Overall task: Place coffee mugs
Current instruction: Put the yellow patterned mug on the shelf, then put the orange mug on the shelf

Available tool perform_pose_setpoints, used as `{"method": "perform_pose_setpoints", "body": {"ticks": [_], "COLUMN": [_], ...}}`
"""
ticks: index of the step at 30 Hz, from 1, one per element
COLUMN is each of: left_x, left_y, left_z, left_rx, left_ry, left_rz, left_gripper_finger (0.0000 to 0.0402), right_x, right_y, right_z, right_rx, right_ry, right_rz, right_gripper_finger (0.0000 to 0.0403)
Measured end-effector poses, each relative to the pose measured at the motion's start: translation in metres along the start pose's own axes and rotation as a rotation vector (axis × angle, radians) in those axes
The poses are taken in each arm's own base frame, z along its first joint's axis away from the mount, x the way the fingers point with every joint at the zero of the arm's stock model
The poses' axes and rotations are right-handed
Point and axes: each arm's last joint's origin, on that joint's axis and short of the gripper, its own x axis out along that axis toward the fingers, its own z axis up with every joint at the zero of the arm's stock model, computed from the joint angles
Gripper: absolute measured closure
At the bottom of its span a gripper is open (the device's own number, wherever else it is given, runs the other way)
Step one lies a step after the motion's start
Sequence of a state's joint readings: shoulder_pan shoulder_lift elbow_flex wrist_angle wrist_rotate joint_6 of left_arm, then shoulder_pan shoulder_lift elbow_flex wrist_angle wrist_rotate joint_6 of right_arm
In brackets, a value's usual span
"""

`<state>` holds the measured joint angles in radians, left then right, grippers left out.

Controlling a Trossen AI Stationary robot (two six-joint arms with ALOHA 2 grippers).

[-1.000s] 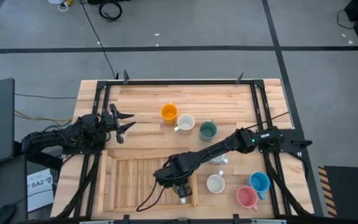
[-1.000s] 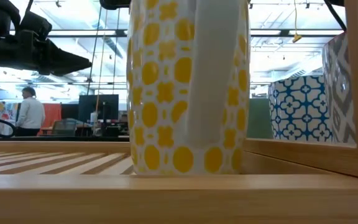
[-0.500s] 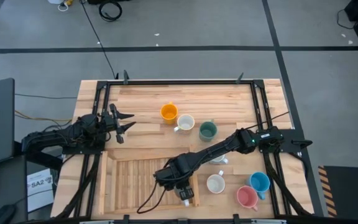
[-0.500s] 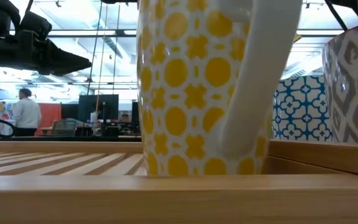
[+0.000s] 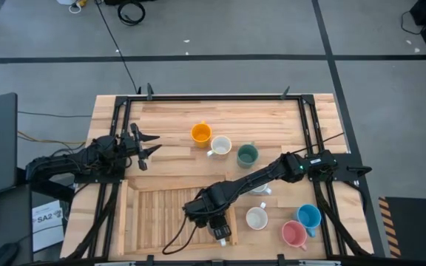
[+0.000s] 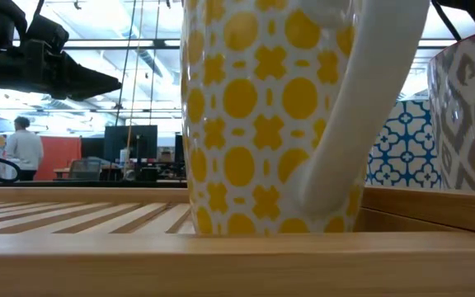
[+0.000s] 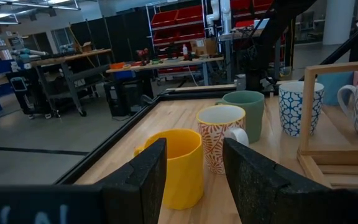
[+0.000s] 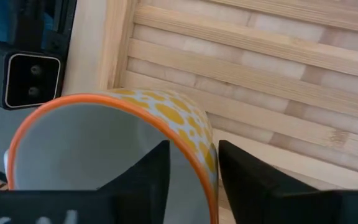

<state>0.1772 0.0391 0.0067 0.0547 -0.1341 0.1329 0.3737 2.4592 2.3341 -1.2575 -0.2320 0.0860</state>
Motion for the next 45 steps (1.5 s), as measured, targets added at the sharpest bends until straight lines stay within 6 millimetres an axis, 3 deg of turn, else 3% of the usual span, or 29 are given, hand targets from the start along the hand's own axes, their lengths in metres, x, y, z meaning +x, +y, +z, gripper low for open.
{"method": "perform_pose_setpoints", "body": {"ticks": [9, 25, 36, 45], "left_x": [0.000, 0.000, 0.000, 0.000], "left_y": [0.000, 0.000, 0.000, 0.000], "left_z": [0.000, 0.000, 0.000, 0.000], "left_rx": [0.000, 0.000, 0.000, 0.000], "left_ry": [0.000, 0.000, 0.000, 0.000], "left_rz": [0.000, 0.000, 0.000, 0.000], "left_gripper_finger": [0.0237, 0.0237, 0.0237, 0.0237], "right_x": [0.000, -0.004, -0.029, -0.065], "right_y": [0.000, -0.001, 0.005, 0.007], "right_z": [0.000, 0.000, -0.001, -0.006], "right_rx": [0.001, -0.008, -0.019, -0.025], "right_ry": [0.000, -0.006, -0.050, -0.125], "right_rz": [0.000, -0.002, 0.001, 0.002], "right_gripper_finger": [0.0207, 0.0206, 0.0206, 0.0206]}}
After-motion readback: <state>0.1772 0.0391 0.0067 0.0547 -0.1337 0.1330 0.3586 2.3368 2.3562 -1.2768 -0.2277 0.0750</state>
